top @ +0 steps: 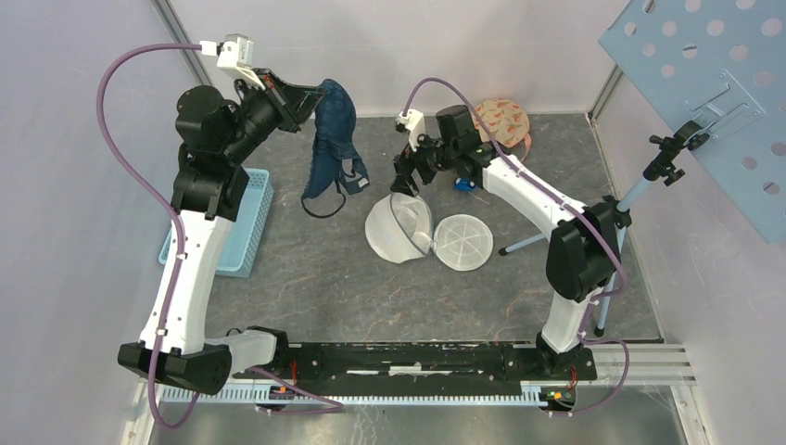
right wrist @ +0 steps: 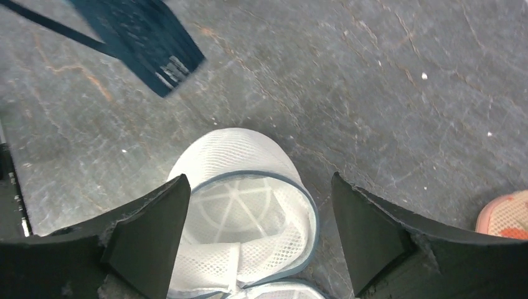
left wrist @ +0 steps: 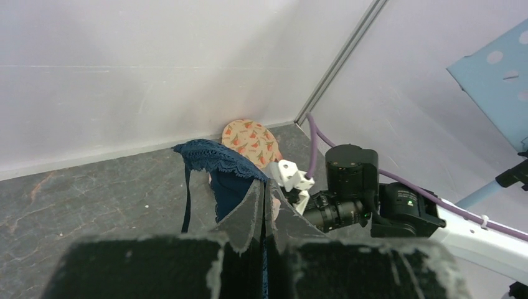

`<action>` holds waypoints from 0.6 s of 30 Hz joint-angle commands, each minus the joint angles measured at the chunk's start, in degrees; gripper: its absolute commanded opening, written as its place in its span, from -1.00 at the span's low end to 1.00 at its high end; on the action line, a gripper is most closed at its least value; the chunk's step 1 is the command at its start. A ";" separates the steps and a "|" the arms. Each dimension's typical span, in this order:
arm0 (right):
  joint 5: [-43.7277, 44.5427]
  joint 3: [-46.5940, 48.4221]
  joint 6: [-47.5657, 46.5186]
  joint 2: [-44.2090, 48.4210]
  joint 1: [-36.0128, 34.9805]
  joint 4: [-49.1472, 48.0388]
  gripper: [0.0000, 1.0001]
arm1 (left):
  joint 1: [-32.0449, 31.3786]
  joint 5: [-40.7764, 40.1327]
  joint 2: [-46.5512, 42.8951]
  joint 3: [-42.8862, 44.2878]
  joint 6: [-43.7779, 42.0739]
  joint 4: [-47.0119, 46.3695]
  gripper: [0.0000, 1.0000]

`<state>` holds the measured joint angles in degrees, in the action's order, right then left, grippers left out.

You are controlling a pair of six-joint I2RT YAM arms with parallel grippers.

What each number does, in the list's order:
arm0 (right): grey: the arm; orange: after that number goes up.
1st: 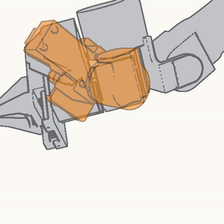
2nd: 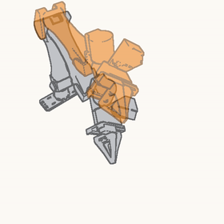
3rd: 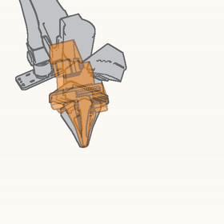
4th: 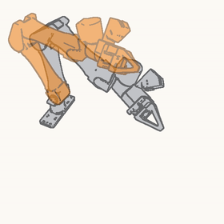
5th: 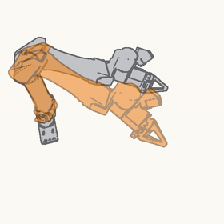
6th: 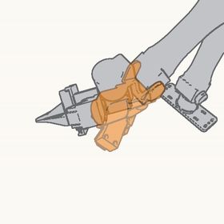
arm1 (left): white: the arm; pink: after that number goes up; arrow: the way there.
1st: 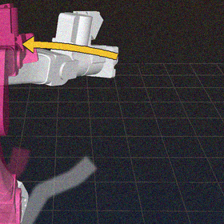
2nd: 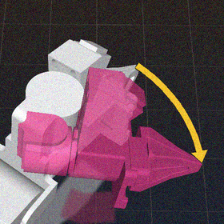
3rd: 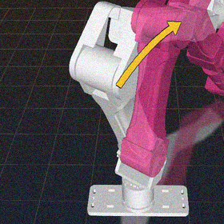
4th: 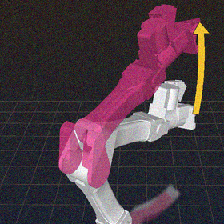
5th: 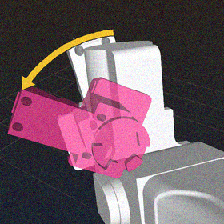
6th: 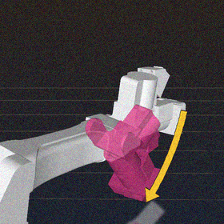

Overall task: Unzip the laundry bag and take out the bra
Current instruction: Pick up the bra from the laundry bag.

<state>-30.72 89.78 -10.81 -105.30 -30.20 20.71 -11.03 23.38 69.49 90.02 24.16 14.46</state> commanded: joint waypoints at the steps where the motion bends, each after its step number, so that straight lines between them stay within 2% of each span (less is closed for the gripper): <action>1: -7.79 3.15 -1.05 6.18 0.22 -2.75 0.85 | 0.78 1.42 -0.47 -0.74 6.64 -4.61 -0.95; 5: -9.57 -0.59 3.47 10.00 -0.44 -11.27 0.93 | 1.00 1.15 -0.59 -2.24 9.71 -6.46 -0.95; 8: -7.68 -2.80 6.32 11.75 -2.53 -17.14 0.94 | 1.01 0.76 -0.27 -2.81 11.24 -7.20 -0.95; 14: 0.72 -2.85 5.71 13.26 -8.16 -22.19 0.93 | 1.18 0.04 0.20 -2.74 12.82 -7.57 -0.95; 18: 5.04 -1.12 5.10 11.47 -10.78 -21.87 0.96 | 1.27 0.21 0.12 -3.07 14.36 -8.25 -0.95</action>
<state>-31.73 87.46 -5.65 -93.49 -39.13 2.48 -10.20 23.51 69.97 86.80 34.28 10.20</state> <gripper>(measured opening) 0.972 0.034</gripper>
